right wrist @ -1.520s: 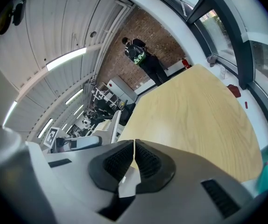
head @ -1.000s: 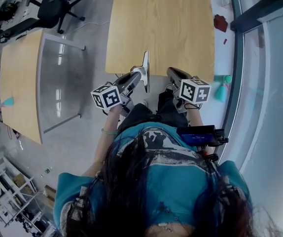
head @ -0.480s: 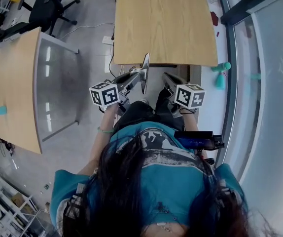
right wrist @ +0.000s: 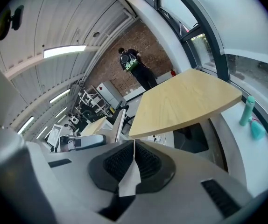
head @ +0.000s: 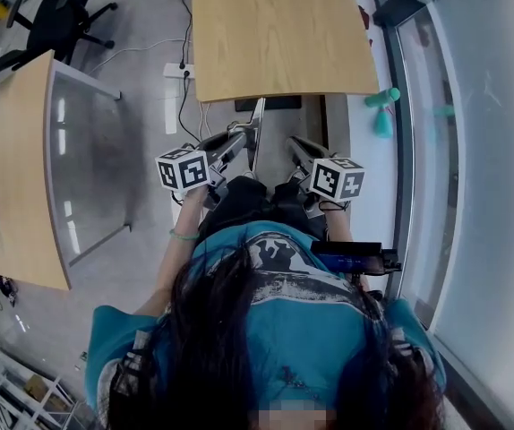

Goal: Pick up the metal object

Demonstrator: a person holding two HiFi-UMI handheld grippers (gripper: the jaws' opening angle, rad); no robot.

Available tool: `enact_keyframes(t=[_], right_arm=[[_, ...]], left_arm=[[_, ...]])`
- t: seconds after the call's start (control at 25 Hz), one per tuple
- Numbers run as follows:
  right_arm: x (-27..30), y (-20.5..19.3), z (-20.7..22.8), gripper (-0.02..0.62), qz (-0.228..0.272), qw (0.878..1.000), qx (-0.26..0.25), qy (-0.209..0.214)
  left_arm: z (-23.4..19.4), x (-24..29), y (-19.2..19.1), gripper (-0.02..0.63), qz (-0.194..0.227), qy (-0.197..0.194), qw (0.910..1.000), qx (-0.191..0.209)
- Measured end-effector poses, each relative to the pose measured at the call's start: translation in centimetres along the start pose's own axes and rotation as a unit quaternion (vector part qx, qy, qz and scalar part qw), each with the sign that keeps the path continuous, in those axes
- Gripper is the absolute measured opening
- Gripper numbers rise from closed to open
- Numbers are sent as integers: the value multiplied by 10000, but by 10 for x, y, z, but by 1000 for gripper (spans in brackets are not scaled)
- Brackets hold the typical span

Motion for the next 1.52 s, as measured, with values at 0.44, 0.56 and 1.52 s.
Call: enact_keyframes(t=[0.44, 0.56, 1.52], right_arm=[[-37, -33, -7, 18, -9, 9999, -50, 155], [-53, -43, -9, 18, 26, 9999, -12, 161], [-228, -218, -14, 18, -81, 9970, -641, 435]], left_arm=[[29, -4, -41, 81, -104, -18, 9999, 54], [41, -2, -52, 81, -173, -35, 9998, 85], [166, -72, -282, 81, 64, 385, 9992, 55]])
Point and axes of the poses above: the fingertips, and each gripper's own axes: x forward along the fingers, z to its right, y out of its top, the point moved 9 cm from there along -x, backward along the fingers, and after that the axes turned 2 degrees about -x, right-handed, at the moved point
